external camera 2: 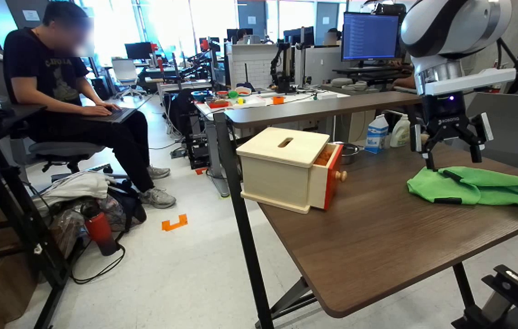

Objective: Unfold the cloth

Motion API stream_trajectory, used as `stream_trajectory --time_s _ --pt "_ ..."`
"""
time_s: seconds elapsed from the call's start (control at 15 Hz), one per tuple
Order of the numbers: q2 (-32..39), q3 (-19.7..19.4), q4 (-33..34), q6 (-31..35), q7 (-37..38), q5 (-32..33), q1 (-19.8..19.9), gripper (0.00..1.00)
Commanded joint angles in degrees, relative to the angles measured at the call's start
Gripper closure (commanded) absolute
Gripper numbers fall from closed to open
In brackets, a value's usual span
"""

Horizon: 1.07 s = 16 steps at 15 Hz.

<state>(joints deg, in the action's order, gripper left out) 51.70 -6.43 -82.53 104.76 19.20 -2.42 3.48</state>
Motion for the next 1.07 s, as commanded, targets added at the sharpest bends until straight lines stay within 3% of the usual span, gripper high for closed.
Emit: stream_trajectory --time_s 0.0,0.07,0.2,0.8,1.0 --pt "4.86 -1.11 7.23 -4.59 1.60 1.07 -0.91 0.06" --pt "5.81 -1.16 8.33 -5.08 1.70 1.10 -0.96 0.26" --pt "7.17 -1.27 10.19 -6.13 1.90 1.16 -0.97 0.32" --pt "9.09 -1.55 15.97 -8.03 2.83 0.61 -0.52 1.00" --pt "8.54 -1.61 17.41 -7.29 4.08 -0.25 0.03 1.00"
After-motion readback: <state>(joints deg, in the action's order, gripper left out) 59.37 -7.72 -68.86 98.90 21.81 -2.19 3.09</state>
